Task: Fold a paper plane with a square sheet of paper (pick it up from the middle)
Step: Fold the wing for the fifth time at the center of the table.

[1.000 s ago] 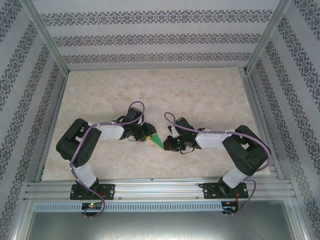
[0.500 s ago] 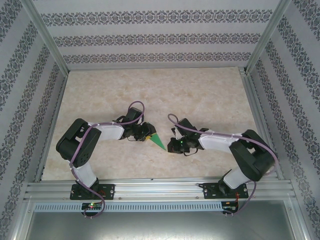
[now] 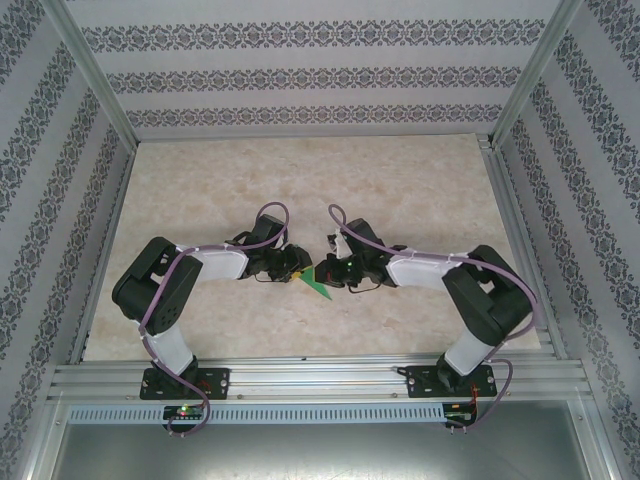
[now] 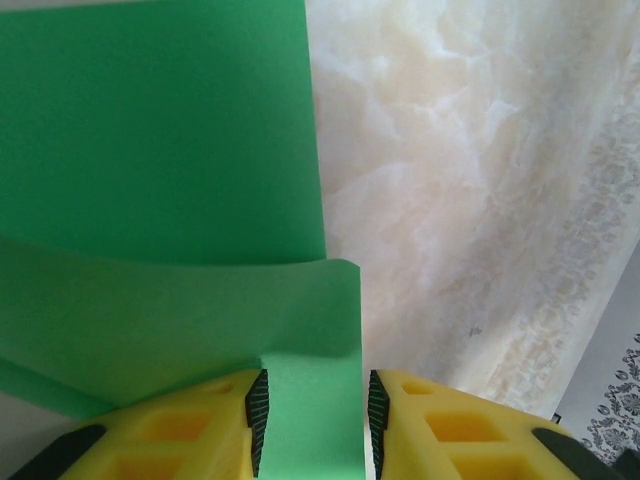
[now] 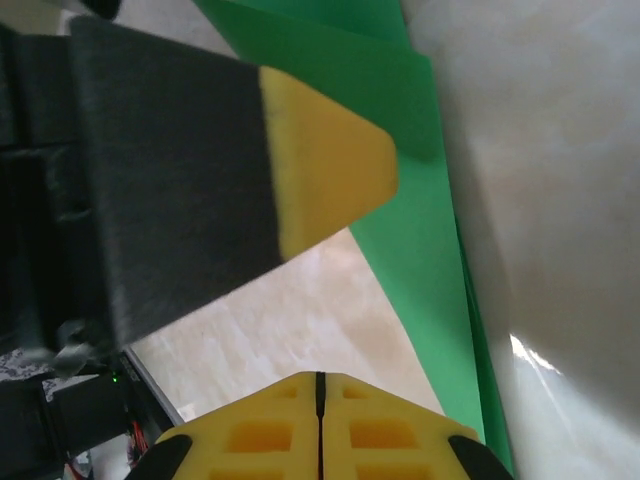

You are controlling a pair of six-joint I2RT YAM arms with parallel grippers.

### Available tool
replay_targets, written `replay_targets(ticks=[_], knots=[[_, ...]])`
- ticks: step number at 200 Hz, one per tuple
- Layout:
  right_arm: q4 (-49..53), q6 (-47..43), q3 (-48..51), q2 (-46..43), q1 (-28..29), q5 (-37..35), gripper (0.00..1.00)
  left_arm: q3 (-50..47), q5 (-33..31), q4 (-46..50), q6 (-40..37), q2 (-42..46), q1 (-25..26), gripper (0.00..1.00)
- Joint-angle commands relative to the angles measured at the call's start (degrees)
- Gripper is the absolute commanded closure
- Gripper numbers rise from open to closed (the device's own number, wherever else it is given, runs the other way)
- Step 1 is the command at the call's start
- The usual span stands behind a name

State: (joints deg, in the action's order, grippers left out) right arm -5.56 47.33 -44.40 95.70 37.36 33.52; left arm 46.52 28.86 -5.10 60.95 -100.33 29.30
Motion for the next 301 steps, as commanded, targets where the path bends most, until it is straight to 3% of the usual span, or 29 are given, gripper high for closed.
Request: replay_targets(ticks=[1, 76, 136, 164, 214, 301], knots=[[-2.8, 1.6, -1.5, 2.8, 0.5, 2.8, 0.93, -0.4, -4.1, 5.4, 0.0, -0.1, -0.3, 0.63], [-2.5, -0.4, 7.4, 6.6, -0.2, 4.5, 0.92, -0.8, -5.1, 6.2, 0.4, 0.0, -0.4, 0.64], [-1.7, 0.0, 12.8, 0.8, -0.5, 4.8, 0.89, -0.9, -5.1, 6.3, 0.8, -0.9, -0.7, 0.64], [5.0, -2.4, 14.0, -4.1, -0.9, 1.8, 0.89, -0.6, -4.8, 6.7, 0.5, -1.0, -0.8, 0.64], [4.2, -2.5, 10.8, -14.1, -1.3, 2.3, 0.90, -0.7, -3.8, 6.3, -0.1, -0.7, -0.8, 0.63], [-5.3, 4.2, -1.3, 3.1, -1.4, 2.9, 0.89, -0.9, -2.5, 5.2, 0.7, -0.5, -0.8, 0.63]])
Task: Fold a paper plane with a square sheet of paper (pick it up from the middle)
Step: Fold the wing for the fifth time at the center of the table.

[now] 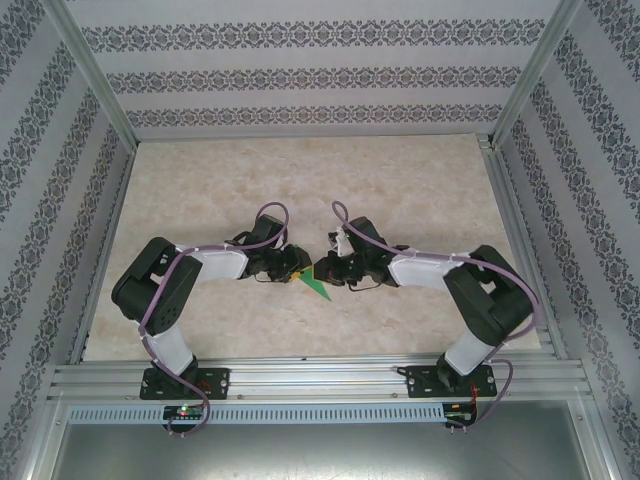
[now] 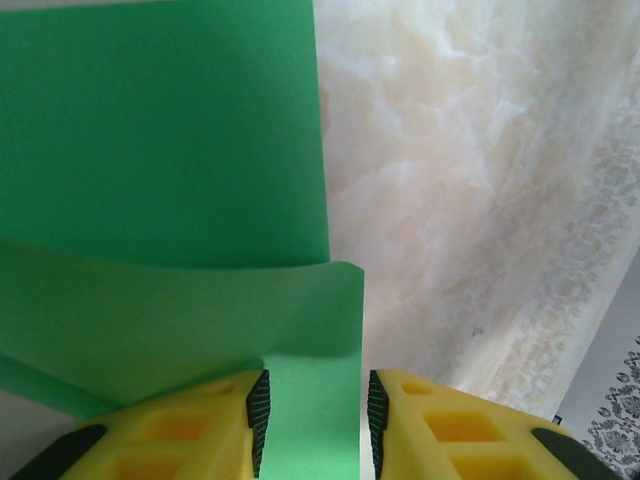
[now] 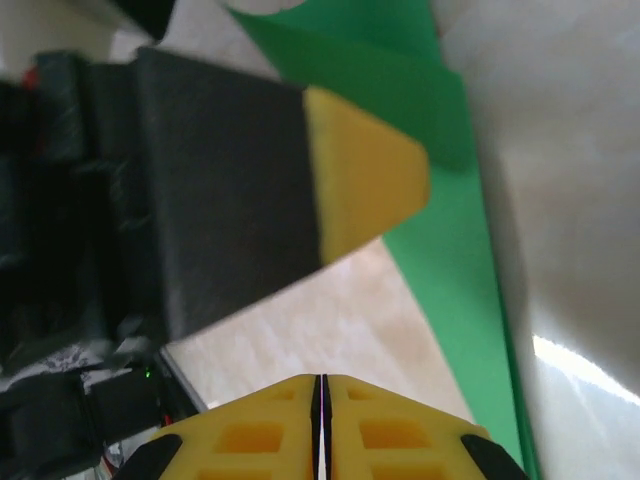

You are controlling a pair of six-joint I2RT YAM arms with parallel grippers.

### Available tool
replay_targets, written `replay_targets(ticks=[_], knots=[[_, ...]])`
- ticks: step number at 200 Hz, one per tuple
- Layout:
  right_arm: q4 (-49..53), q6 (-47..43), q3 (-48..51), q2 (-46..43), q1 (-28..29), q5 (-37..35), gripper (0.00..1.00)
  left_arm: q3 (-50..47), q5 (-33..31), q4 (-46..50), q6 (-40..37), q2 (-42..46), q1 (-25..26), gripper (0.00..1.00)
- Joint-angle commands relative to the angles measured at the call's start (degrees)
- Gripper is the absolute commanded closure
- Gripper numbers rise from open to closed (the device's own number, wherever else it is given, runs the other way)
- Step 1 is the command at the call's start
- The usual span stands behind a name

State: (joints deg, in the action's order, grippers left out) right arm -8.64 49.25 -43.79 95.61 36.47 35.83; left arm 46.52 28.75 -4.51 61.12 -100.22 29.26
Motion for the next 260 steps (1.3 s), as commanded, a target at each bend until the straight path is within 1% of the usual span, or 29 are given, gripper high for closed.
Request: replay_targets(ticks=[1, 12, 29, 50, 69, 90, 122, 152, 185, 205, 230, 260], knots=[[-2.0, 2.2, -2.1, 3.4, -0.6, 0.7, 0.89, -0.9, -2.3, 4.5, 0.6, -0.6, -0.8, 0.63], [-0.6, 1.8, -3.0, 5.0, -0.7, 1.3, 0.89, -0.9, -2.1, 3.8, 1.0, -0.6, -0.8, 0.63], [-2.3, 2.1, -2.2, 6.7, -0.4, 1.2, 0.89, -0.4, -2.5, 4.3, 0.8, -0.5, -0.8, 0.63], [-0.1, 1.6, -0.7, 8.7, -0.9, -0.9, 0.89, -0.1, -1.6, 3.9, 0.5, -0.5, -0.8, 0.63], [3.9, -0.4, 0.4, 10.3, -0.6, -3.5, 0.94, 0.8, -1.6, 4.7, -0.3, 0.2, -1.1, 0.62], [4.8, -0.6, 2.7, 11.4, -0.4, -5.4, 0.98, 2.3, -1.4, 5.7, -1.2, 1.6, -2.0, 0.61], [5.1, 0.1, 3.8, 11.2, -0.2, -6.4, 0.99, 4.2, -0.3, 6.2, -2.8, 4.6, -2.8, 0.58], [6.0, 0.4, 3.2, 10.3, 0.0, -6.7, 1.00, 4.0, 0.7, 3.5, -2.0, 6.3, -2.7, 0.55], [7.1, 0.2, 2.1, 10.4, 0.0, -6.8, 1.00, 3.6, 3.8, -1.9, 0.3, 3.8, -2.4, 0.53], [7.3, 0.3, 2.0, 10.6, 0.1, -6.7, 1.00, 4.5, 3.0, -2.0, -0.5, 1.8, -2.2, 0.53], [8.5, -0.2, 2.2, 10.7, 0.1, -7.2, 1.00, 4.3, -1.5, -1.9, -0.7, -0.5, -2.5, 0.53], [10.5, -1.0, 2.2, 10.9, 0.2, -8.1, 1.00, 3.9, -3.2, -2.1, 0.0, -3.7, -3.9, 0.54]])
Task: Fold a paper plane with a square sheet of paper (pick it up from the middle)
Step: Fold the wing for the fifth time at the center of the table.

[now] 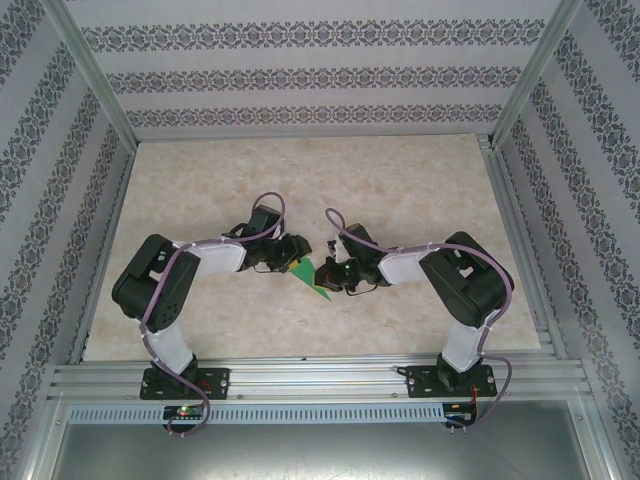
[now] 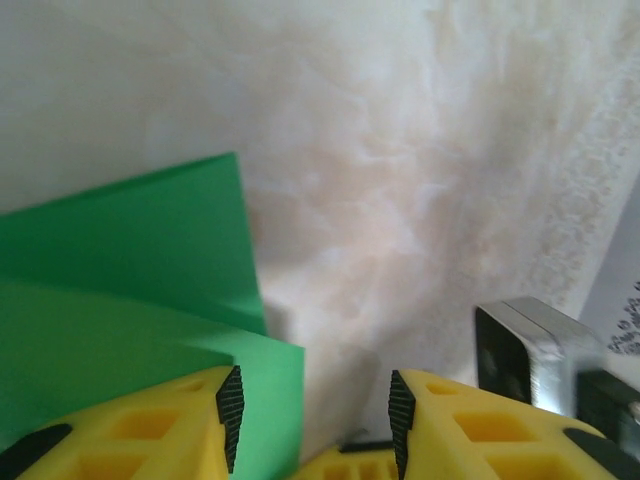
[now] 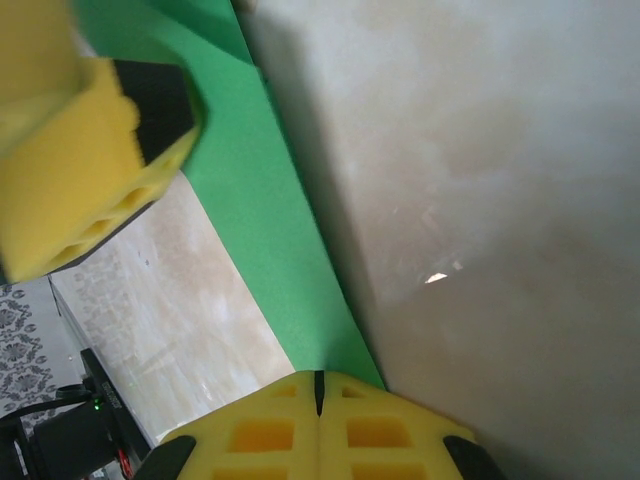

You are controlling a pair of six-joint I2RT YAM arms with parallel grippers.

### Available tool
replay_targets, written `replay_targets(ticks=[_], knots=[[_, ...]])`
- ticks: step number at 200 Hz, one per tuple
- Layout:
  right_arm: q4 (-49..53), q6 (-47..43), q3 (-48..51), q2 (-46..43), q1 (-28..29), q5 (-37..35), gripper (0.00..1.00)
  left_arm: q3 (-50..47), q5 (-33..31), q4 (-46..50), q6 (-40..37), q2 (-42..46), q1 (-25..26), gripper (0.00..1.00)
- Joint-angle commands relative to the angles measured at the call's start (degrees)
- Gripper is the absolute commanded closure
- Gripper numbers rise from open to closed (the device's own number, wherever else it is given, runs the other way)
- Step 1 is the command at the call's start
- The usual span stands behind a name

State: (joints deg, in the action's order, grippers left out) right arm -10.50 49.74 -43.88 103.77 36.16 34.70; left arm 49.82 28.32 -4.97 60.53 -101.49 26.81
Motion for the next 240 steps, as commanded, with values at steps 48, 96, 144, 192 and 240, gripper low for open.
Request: replay_targets(ticks=[48, 96, 144, 192, 240], knots=[[15.9, -2.4, 2.5, 2.5, 0.9, -9.5, 1.00, -1.1, -3.7, 0.2, 0.1, -2.9, -6.2, 0.56], [17.2, -2.8, 1.4, 3.4, 1.6, -9.7, 1.00, -0.5, -2.4, 3.0, -3.4, -3.5, -11.7, 0.56], [15.3, -0.9, 1.4, 3.1, 2.0, -8.8, 1.00, 1.7, 2.2, 5.9, -6.2, -2.0, -15.7, 0.56], [11.0, 3.6, 2.1, 2.3, 2.7, -9.1, 1.00, 3.7, 0.6, 9.8, -7.3, 6.7, -14.9, 0.56], [5.3, 10.4, 4.8, 0.9, 3.8, -12.0, 1.00, 5.5, 0.6, 9.3, -6.0, 6.3, -5.1, 0.60]])
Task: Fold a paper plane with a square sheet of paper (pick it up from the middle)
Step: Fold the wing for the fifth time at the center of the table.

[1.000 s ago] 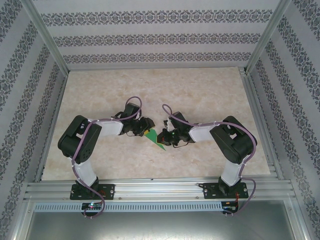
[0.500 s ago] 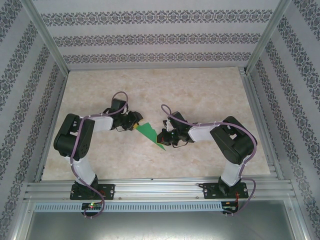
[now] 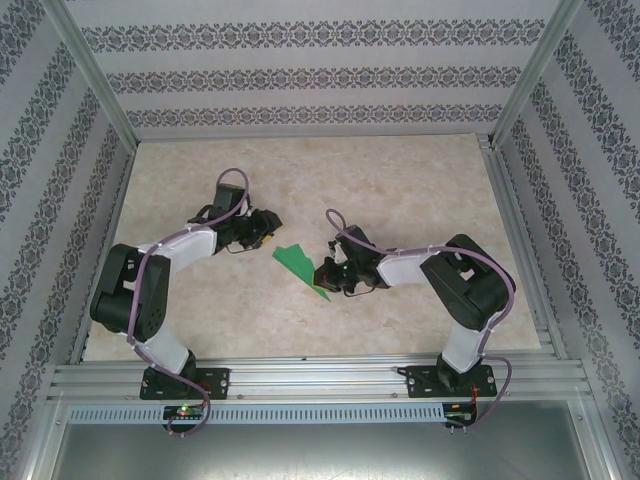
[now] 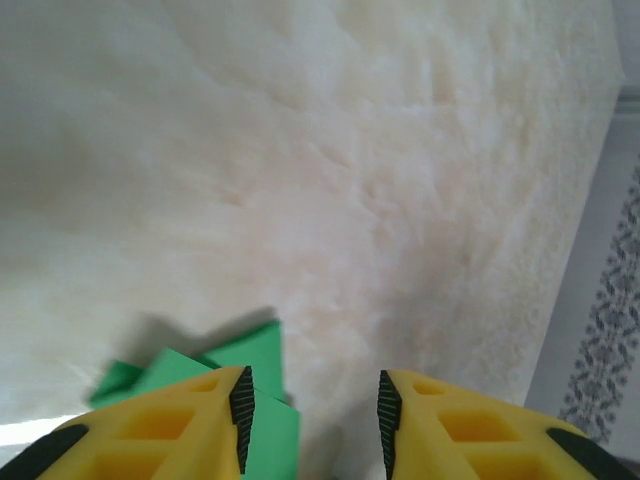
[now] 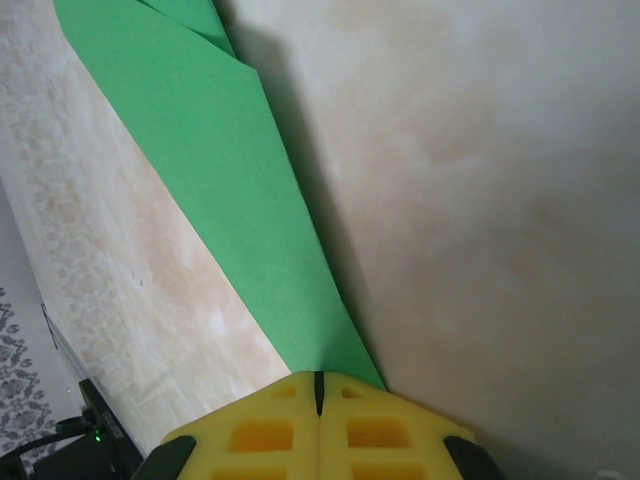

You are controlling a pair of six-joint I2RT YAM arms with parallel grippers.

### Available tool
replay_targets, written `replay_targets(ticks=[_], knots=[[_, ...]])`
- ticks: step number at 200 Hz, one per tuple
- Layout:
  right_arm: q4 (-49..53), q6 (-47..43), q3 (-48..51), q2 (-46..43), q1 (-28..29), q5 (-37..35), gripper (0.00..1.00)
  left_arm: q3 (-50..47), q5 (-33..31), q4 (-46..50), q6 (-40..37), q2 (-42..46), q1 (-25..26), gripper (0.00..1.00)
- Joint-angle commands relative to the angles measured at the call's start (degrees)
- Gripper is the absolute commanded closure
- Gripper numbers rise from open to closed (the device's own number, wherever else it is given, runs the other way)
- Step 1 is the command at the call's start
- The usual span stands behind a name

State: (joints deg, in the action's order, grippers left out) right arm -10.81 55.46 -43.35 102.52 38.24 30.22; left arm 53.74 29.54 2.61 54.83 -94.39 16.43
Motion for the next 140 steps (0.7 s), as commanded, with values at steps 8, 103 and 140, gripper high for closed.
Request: replay_targets(ticks=[8, 103, 140], knots=[[4.8, 5.7, 4.9, 1.7, 1.9, -8.4, 1.00, 2.1, -1.2, 1.6, -0.2, -1.7, 6.9, 0.60], [1.3, 6.5, 5.1, 2.6, 3.2, -8.8, 1.00, 3.4, -0.9, -3.6, 2.4, -14.0, 10.3, 0.62], [4.2, 3.0, 3.7, -0.5, 2.9, -9.9, 1.00, 2.0, -2.7, -3.2, 3.0, -16.1, 9.5, 0.67]])
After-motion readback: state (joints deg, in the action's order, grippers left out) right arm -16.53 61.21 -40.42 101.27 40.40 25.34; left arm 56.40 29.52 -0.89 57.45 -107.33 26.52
